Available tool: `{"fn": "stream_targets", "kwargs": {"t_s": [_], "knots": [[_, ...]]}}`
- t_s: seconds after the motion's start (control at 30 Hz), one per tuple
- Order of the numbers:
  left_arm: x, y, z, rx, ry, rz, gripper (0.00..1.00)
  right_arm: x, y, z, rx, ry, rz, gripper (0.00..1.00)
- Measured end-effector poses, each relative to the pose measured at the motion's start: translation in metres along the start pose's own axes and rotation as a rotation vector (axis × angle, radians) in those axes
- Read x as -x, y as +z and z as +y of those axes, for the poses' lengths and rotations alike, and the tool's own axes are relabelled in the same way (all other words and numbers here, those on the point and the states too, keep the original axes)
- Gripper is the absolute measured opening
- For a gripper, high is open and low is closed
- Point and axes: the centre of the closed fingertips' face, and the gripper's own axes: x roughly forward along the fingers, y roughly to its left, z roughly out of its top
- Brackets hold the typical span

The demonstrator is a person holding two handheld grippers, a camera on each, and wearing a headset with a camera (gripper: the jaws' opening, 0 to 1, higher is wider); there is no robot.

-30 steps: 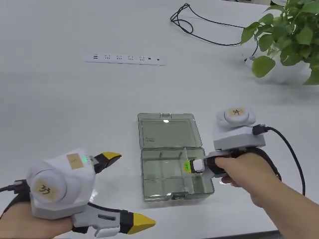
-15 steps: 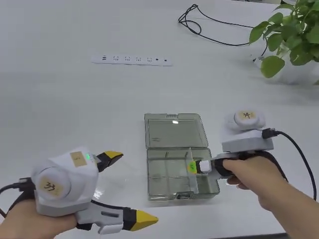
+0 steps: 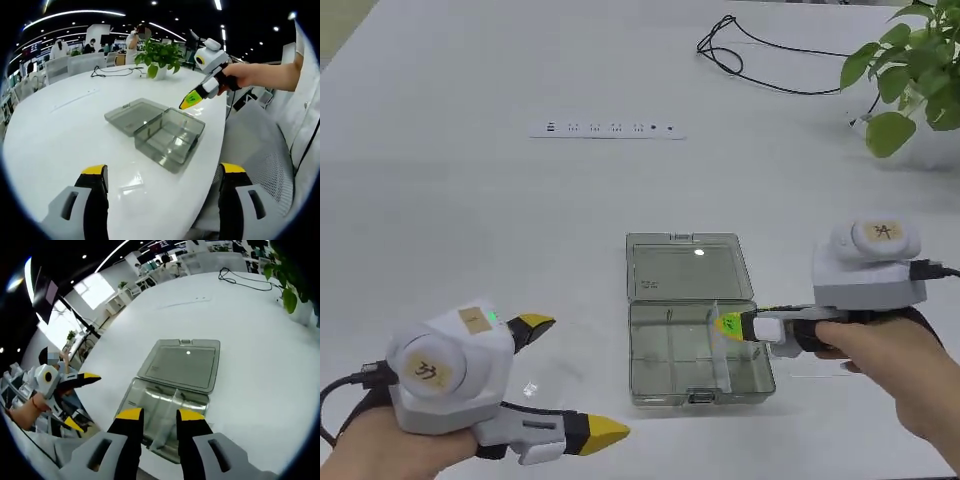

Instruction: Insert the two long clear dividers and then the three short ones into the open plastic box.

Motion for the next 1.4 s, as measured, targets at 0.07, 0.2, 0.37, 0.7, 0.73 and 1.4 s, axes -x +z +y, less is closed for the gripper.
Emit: {"fn": "stream_targets", "kwargs": {"t_s": [0.07,0.2,0.37,0.7,0.73,1.4], "knots": [[0.001,-0.003,0.002,0.016,0.012,0.018,0.92,0.007,0.004,0.001,0.047,0.022,-0.029,0.29],[0.003,-0.006,0.006,0.034,0.041,0.033,0.90,0.021,0.005,-0.001,0.086,0.042,-0.065,0.34],[0.004,-0.011,0.008,0.061,0.062,0.057,0.88,0.033,0.003,-0.005,0.160,0.062,-0.094,0.41],[0.000,-0.020,0.019,0.136,0.124,0.125,0.84,0.057,-0.005,-0.007,0.342,0.131,-0.141,0.56],[0.000,-0.020,0.020,0.137,0.127,0.127,0.84,0.058,-0.006,-0.005,0.352,0.140,-0.144,0.58],[-0.012,-0.058,0.033,0.173,0.224,0.344,0.67,0.076,-0.027,-0.013,0.535,0.200,-0.199,0.74]]}}
